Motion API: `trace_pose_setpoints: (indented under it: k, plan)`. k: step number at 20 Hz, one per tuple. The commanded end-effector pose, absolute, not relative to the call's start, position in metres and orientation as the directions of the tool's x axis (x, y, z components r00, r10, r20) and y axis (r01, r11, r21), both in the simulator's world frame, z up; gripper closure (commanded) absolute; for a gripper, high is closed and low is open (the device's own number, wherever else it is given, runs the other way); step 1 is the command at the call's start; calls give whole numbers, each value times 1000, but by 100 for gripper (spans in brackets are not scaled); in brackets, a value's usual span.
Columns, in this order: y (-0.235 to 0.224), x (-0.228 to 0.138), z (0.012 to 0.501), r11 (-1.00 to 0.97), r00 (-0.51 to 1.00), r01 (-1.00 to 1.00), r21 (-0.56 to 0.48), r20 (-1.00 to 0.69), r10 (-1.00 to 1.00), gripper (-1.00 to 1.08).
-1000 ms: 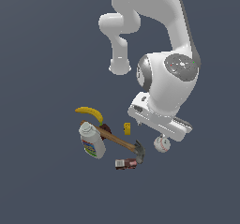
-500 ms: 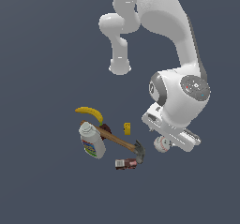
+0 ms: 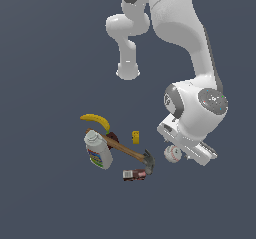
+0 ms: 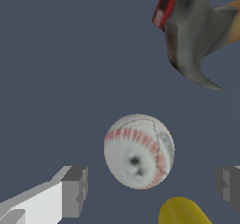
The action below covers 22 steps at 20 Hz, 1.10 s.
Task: Pick up a designated object from a clutter of objects.
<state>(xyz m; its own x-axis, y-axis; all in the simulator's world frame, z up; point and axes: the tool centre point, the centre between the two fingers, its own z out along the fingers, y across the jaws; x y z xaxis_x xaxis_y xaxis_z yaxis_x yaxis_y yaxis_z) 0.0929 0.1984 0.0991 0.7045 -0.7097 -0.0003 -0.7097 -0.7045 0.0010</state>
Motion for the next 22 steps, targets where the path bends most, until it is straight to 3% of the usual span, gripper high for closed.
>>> trace_pose_setpoints:
  k: [1,20,21,22]
  plan:
    - [200,93,98,-701,701,-713,0,0,-713,-92]
    - [200,93,48,-701,701,-713,0,0,-713,-92]
    - [200,93,48,-701,701,-713,0,0,-713,108]
    - [200,93,48,-701,701,-713,0,0,-713,108]
